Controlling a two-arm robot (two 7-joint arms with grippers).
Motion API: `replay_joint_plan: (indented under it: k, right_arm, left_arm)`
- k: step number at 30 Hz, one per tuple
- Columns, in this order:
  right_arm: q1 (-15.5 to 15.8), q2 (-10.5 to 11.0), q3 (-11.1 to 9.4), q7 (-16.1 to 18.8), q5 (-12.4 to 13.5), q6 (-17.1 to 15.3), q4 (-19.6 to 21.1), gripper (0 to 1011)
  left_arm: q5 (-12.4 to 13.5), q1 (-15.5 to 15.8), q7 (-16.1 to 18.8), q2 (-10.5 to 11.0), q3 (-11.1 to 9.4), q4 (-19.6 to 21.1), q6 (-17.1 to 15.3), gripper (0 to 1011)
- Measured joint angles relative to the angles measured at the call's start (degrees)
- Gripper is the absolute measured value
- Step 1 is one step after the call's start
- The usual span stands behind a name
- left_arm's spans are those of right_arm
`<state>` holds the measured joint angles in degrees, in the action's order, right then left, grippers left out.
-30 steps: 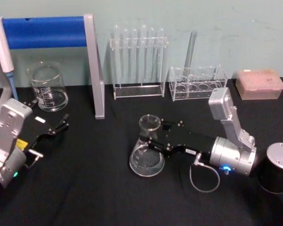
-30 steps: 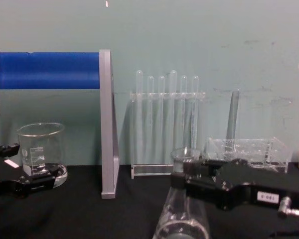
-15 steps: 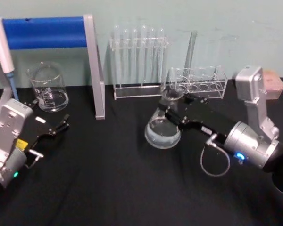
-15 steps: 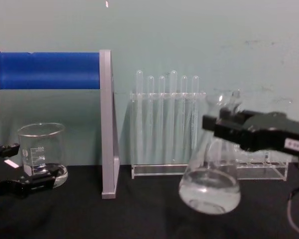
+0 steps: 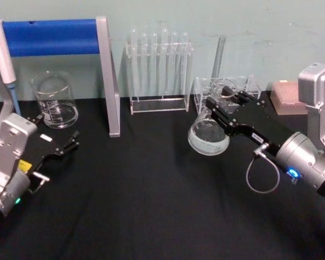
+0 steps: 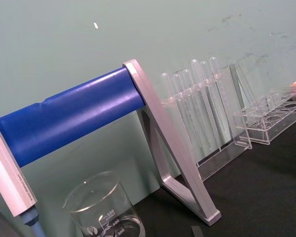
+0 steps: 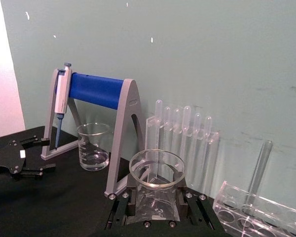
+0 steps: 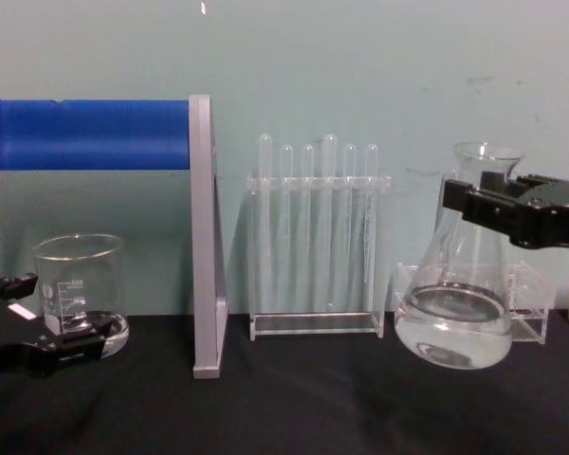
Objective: Grasp the erlenmeyer flask with one hand, shake it three times, then place it back.
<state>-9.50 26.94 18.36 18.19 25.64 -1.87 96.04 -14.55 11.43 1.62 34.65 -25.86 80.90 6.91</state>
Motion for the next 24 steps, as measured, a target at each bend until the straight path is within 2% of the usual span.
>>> replay_joint_plan:
  k: [6,12,16,19,20,24]
  right_arm:
    - [0.43,-0.35,-0.73,0.35,-0.97,-0.19,0.45,452]
    - [-0.11,-0.94,-0.01,2.35,-1.63,-0.43,0.34,453]
    - [-1.18,-1.31,1.47,4.79,-1.7,-0.46,-0.27,452]
    - [-2.66,-1.57,3.86,8.02,-1.69,-0.26,-0.95,453]
    - [-2.66,-1.57,3.86,8.02,-1.69,-0.26,-0.95,453]
    - [-4.69,-1.66,7.57,12.57,-1.37,0.46,-1.75,453]
  left_arm:
    - [0.0,0.0,0.0,0.0,0.0,0.0,0.0,1001]
    - [0.0,0.0,0.0,0.0,0.0,0.0,0.0,1001]
    - [0.0,0.0,0.0,0.0,0.0,0.0,0.0,1001]
    - [0.0,0.0,0.0,0.0,0.0,0.0,0.0,1001]
    - [0.0,0.0,0.0,0.0,0.0,0.0,0.0,1001]
    - [0.0,0.0,0.0,0.0,0.0,0.0,0.0,1001]
